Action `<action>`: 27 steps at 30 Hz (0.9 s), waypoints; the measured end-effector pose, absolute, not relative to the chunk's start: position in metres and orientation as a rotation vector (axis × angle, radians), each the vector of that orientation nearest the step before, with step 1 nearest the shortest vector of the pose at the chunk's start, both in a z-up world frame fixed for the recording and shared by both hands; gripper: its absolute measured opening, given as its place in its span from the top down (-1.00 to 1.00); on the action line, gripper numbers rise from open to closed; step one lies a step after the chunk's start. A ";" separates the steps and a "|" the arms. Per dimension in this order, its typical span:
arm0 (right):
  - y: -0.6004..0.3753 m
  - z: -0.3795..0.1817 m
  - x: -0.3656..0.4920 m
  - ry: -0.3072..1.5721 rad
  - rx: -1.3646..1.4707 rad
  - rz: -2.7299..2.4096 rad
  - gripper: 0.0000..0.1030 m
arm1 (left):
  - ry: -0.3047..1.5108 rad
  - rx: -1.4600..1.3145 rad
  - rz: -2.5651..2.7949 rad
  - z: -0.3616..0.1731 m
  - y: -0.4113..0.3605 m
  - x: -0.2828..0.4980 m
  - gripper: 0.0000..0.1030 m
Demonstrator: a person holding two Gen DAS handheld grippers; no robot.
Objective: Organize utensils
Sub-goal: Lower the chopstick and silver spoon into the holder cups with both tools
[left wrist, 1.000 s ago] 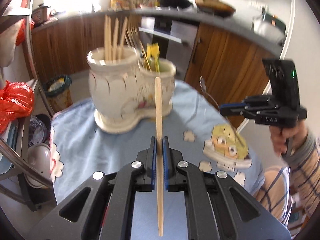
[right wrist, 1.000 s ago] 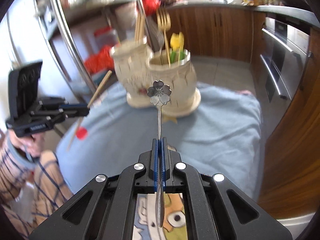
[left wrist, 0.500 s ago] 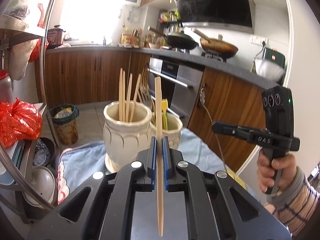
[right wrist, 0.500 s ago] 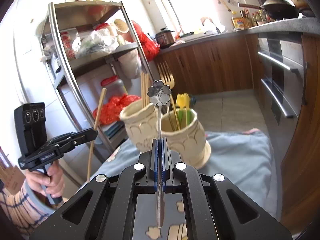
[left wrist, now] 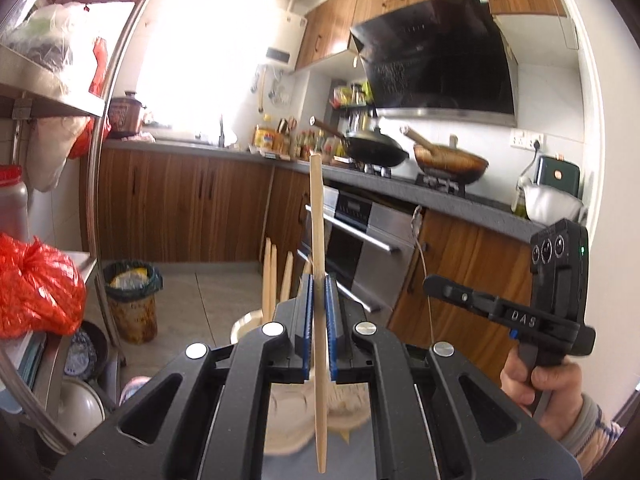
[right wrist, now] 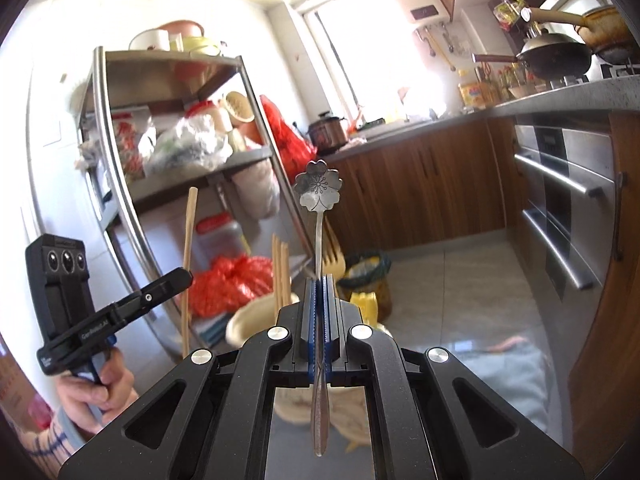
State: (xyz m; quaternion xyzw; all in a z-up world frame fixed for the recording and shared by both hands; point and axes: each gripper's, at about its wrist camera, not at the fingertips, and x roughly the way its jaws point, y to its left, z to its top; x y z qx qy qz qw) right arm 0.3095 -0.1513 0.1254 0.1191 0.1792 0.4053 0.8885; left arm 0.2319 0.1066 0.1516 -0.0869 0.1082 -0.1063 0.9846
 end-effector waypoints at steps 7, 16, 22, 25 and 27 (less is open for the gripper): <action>-0.135 0.125 0.332 0.354 0.230 0.825 0.93 | 0.138 -0.198 -0.197 0.163 0.115 0.255 0.89; -0.119 0.128 0.341 0.288 0.199 0.792 0.93 | 0.088 -0.228 -0.170 0.156 0.122 0.281 0.89; -0.108 0.113 0.351 0.298 0.183 0.772 0.92 | 0.099 -0.243 -0.151 0.137 0.123 0.296 0.89; -0.105 0.107 0.353 0.311 0.170 0.769 0.92 | 0.101 -0.238 -0.150 0.132 0.122 0.300 0.89; -0.104 0.105 0.354 0.318 0.167 0.770 0.92 | 0.100 -0.256 -0.153 0.133 0.125 0.302 0.89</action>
